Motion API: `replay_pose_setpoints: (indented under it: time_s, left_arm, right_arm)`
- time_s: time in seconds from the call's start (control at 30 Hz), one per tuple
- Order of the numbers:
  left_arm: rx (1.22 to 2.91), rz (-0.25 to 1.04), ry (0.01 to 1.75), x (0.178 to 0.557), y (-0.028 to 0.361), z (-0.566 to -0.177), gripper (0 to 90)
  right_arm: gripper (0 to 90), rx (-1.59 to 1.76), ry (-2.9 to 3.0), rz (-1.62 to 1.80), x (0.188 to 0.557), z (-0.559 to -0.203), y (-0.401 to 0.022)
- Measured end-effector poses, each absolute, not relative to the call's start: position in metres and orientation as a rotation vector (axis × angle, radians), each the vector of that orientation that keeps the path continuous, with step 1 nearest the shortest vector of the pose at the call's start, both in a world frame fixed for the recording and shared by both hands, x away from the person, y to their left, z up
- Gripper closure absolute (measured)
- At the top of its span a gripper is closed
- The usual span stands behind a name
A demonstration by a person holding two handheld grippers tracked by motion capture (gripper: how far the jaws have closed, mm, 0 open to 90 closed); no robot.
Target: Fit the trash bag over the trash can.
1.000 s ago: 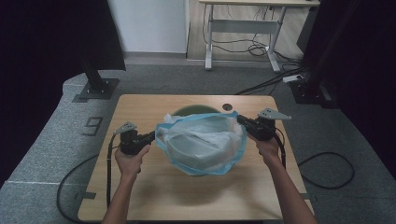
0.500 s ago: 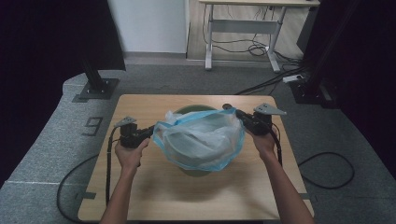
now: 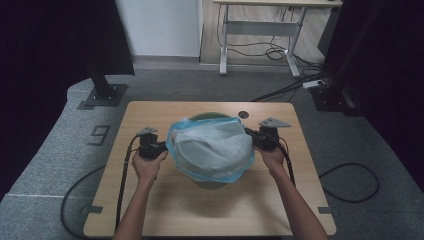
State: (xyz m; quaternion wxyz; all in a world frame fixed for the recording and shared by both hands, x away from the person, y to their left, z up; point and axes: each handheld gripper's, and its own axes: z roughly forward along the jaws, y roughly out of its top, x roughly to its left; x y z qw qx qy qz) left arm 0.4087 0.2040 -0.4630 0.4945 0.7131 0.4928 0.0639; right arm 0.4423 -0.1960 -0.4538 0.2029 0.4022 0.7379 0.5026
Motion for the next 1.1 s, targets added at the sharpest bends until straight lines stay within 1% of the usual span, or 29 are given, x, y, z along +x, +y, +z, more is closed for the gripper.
replay_pose_setpoints:
  time_s: [0.1, 0.23, 0.4, 0.5, 0.6, 0.83, 0.93, 1.1]
  left_arm:
    - [1.700, 0.123, 1.193, 0.408, 0.207, -0.469, 89.8]
    - [1.674, 0.155, 1.166, 0.402, 0.214, -0.462, 88.6]
    - [1.629, 0.241, 1.129, 0.387, 0.232, -0.439, 78.4]
    - [1.618, 0.301, 1.116, 0.378, 0.240, -0.426, 67.0]
    - [1.616, 0.339, 1.086, 0.368, 0.246, -0.412, 60.0]
    - [1.616, 0.446, 1.048, 0.346, 0.253, -0.390, 48.3]
    - [1.608, 0.451, 1.041, 0.341, 0.259, -0.386, 44.7]
    - [1.617, 0.416, 0.990, 0.331, 0.254, -0.381, 42.8]
  right_arm:
    - [88.8, 1.133, 2.061, 1.420, 0.441, -0.461, -0.195]
    - [88.7, 1.148, 2.043, 1.440, 0.439, -0.463, -0.198]
    - [88.4, 1.138, 2.006, 1.462, 0.436, -0.455, -0.204]
    - [88.3, 1.142, 2.010, 1.453, 0.435, -0.454, -0.205]
    - [88.3, 1.139, 2.011, 1.446, 0.435, -0.454, -0.205]
    - [88.3, 1.145, 2.012, 1.440, 0.434, -0.453, -0.207]
    - [88.3, 1.155, 2.010, 1.435, 0.434, -0.452, -0.209]
    - [88.3, 1.160, 2.005, 1.435, 0.435, -0.452, -0.211]
